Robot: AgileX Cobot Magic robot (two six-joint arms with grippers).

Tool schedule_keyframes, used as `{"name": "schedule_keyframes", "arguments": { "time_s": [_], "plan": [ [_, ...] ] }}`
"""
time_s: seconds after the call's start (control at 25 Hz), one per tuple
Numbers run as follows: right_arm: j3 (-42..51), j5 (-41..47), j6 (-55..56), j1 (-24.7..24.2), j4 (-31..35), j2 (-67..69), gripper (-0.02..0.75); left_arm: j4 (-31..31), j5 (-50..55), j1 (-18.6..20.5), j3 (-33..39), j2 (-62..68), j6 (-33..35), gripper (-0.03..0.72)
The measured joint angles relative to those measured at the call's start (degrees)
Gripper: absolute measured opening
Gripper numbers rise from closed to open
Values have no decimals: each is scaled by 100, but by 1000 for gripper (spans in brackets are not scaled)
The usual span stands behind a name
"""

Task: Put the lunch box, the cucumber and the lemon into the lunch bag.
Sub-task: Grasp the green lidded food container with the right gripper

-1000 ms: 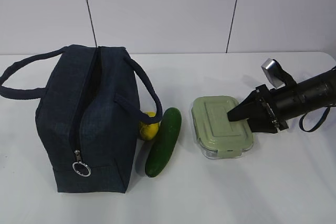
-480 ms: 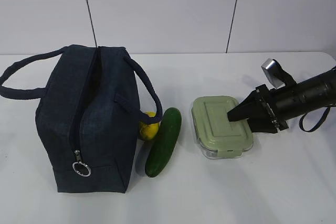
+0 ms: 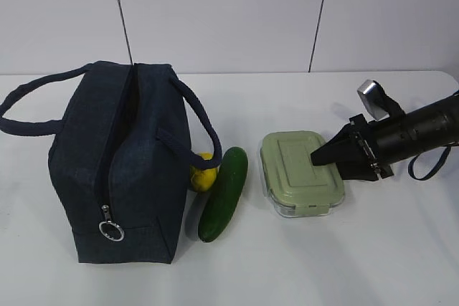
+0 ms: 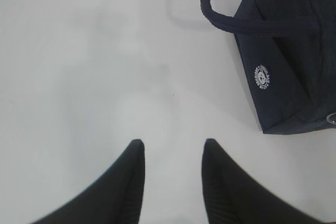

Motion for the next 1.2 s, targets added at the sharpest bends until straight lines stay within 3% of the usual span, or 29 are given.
{"name": "schedule_keyframes", "arguments": {
  "time_s": [1.2],
  "plan": [
    [0, 0, 0, 0, 0, 0, 407, 0, 0, 0, 0, 0, 0, 264]
  ]
}}
